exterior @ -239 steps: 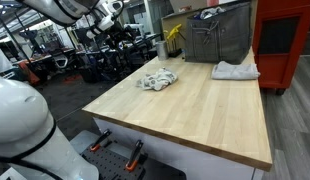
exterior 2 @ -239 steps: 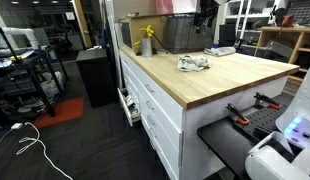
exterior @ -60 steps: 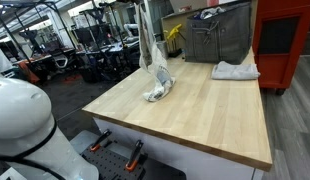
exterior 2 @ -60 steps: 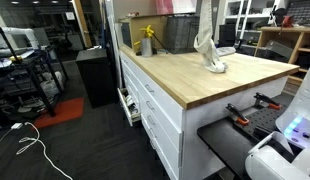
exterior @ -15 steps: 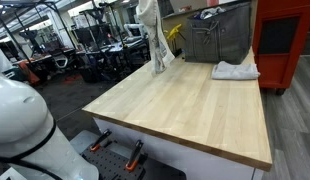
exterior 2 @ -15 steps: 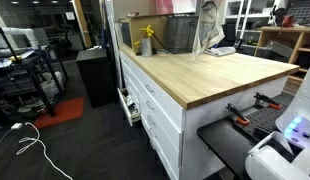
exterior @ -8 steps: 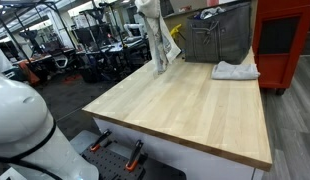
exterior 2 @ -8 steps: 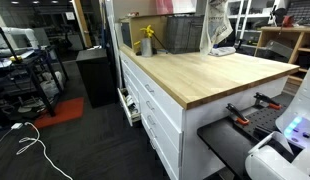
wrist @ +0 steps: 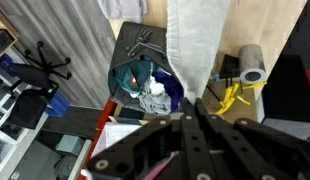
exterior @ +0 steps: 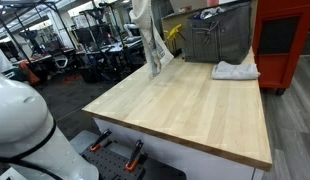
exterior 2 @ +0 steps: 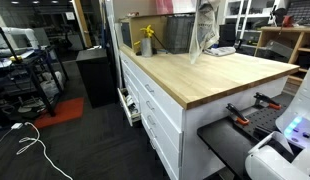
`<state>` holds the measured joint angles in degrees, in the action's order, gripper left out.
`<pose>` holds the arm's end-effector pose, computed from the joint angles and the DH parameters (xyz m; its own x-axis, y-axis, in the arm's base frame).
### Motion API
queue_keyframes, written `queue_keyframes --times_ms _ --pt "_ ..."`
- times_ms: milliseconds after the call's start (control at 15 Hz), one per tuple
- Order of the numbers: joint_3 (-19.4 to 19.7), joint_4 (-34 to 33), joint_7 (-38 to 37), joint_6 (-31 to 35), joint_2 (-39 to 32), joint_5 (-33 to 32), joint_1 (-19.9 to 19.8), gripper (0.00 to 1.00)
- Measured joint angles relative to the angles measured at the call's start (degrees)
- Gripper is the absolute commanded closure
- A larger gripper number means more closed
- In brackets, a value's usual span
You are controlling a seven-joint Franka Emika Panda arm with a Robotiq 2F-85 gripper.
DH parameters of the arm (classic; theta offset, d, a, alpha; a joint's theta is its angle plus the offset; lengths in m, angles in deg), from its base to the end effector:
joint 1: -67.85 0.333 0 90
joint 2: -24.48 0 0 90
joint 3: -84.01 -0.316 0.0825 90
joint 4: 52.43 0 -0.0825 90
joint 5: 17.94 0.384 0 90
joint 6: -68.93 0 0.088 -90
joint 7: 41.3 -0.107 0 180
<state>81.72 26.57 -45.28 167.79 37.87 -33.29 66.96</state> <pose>0.4541 -0.0090 0.8551 0.8293 -0.0017 0.5588 -0.1447 -0.9666 0.2117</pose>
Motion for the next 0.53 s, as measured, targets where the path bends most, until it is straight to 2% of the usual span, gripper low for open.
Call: queue_keyframes --times_ms 267,533 --pt "1.01 0.12 1.61 -1.53 0.18 0.99 -0.14 0.99" --pt "2.06 1.22 1.72 -1.88 0.86 -0.90 -0.47 0.99"
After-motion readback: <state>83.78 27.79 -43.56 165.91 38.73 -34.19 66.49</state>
